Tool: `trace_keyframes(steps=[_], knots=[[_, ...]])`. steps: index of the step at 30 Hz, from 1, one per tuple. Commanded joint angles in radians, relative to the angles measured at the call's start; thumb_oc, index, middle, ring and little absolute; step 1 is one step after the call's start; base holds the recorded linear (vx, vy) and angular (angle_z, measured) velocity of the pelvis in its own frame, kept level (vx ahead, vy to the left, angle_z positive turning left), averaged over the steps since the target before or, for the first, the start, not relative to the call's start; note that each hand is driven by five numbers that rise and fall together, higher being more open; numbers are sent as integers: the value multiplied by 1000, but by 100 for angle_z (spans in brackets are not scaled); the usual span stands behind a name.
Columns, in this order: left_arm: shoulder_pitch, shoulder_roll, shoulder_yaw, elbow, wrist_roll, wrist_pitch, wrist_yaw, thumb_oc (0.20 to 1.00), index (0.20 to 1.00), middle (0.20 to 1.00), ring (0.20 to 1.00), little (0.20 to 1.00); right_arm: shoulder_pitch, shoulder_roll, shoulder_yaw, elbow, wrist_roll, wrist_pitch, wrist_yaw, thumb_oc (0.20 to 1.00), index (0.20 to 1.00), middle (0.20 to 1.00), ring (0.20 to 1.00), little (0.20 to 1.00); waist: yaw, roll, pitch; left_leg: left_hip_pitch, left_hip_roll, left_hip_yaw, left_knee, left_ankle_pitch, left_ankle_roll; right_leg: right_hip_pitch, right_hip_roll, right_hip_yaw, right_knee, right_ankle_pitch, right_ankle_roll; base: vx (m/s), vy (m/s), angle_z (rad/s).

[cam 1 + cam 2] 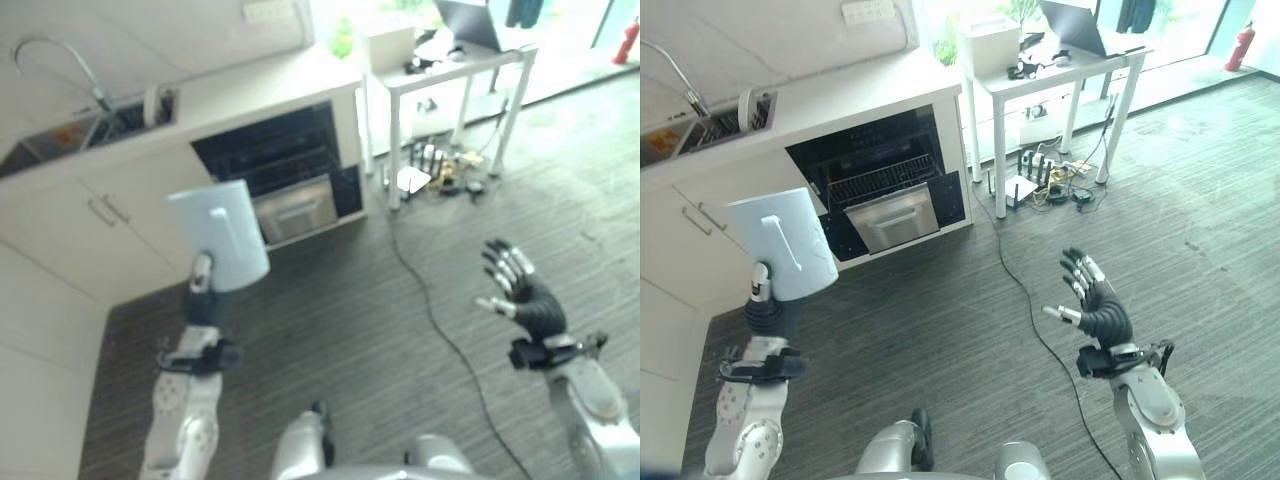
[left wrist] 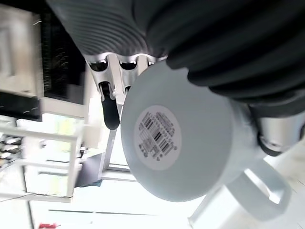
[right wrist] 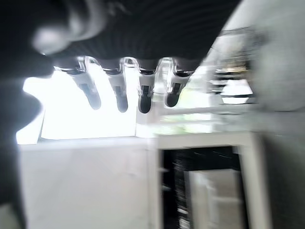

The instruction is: Place the dishes in the dishwasher.

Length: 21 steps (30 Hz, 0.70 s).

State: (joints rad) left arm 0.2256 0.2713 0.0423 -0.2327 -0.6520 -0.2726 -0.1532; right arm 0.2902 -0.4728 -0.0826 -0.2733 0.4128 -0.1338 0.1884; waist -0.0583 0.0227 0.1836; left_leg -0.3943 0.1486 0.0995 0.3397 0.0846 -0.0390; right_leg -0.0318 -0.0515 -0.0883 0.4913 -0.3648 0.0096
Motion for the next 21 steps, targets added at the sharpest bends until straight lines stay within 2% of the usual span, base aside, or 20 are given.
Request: trace_keyframes(steps=[1, 4, 7, 13, 17, 18, 19, 20, 21], knots=[[-32, 73, 57, -85, -11, -92, 16, 200, 200, 200, 200, 200, -94, 11, -42, -68, 23, -63, 31, 1000, 1000, 1000, 1000, 1000, 56, -25, -23, 132, 11, 55, -40, -149, -62, 44, 5, -30, -191, 119, 93, 212, 222, -4], [-36, 84, 74, -89, -29, -90, 21, 200, 200, 200, 200, 200, -69, 16, -50, -92, 30, -57, 54, 1000, 1000, 1000, 1000, 1000, 53, -31, -40, 160, 5, 63, -40, -179, -42, 53, -21, -47, -191, 114, 107, 179, 199, -29], [-78, 98, 74, -84, -24, -76, 30, 200, 200, 200, 200, 200, -96, 24, -40, -77, 22, -52, 36, 1000, 1000, 1000, 1000, 1000, 65, -49, -56, 180, -20, 62, -40, -202, -23, 62, -53, -64, -191, 122, 123, 141, 182, -2], [-97, 97, 92, -86, -13, -66, 34, 200, 200, 200, 200, 200, -141, 30, -33, -57, 8, -42, 29, 1000, 1000, 1000, 1000, 1000, 95, -67, -70, 187, -57, 42, -40, -213, 1, 77, -78, -71, -191, 135, 140, 106, 172, 10], [-116, 98, 100, -80, 10, -60, 38, 200, 200, 200, 200, 200, -174, 41, -17, -51, -19, -36, 21, 1000, 1000, 1000, 1000, 1000, 108, -77, -77, 196, -90, 27, -40, -230, 36, 109, -79, -79, -191, 219, 165, 125, 244, 17], [-113, 94, 97, -86, 47, -59, 19, 200, 200, 200, 200, 200, -176, 54, -14, -52, -29, -32, 23, 1000, 1000, 1000, 1000, 1000, 102, -67, -76, 219, -113, -12, -40, -249, 59, 102, -52, -75, -135, 385, 191, 170, 375, 19], [-113, 95, 101, -88, 63, -55, 21, 200, 200, 200, 200, 200, -165, 62, -11, -59, -32, -43, 37, 1000, 1000, 1000, 1000, 1000, 92, -44, -66, 241, -109, -36, -40, -266, 69, 10, -31, -59, 74, 393, 185, 245, 377, 33], [-131, 103, 99, -76, 103, -51, 54, 200, 200, 200, 200, 200, -171, 63, 15, -51, -62, -52, 25, 1000, 1000, 1000, 1000, 1000, 84, -48, -59, 256, -110, -39, -40, -278, 65, -42, -42, -82, 28, 364, 168, 270, 77, 54], [-151, 117, 107, -72, 114, -38, 62, 200, 200, 200, 200, 200, -165, 46, 0, -49, -43, -51, 24, 1000, 1000, 1000, 1000, 1000, 71, -59, -52, 278, -119, -58, -40, -288, 55, -39, -55, -107, -144, 354, 157, 304, -181, 27]])
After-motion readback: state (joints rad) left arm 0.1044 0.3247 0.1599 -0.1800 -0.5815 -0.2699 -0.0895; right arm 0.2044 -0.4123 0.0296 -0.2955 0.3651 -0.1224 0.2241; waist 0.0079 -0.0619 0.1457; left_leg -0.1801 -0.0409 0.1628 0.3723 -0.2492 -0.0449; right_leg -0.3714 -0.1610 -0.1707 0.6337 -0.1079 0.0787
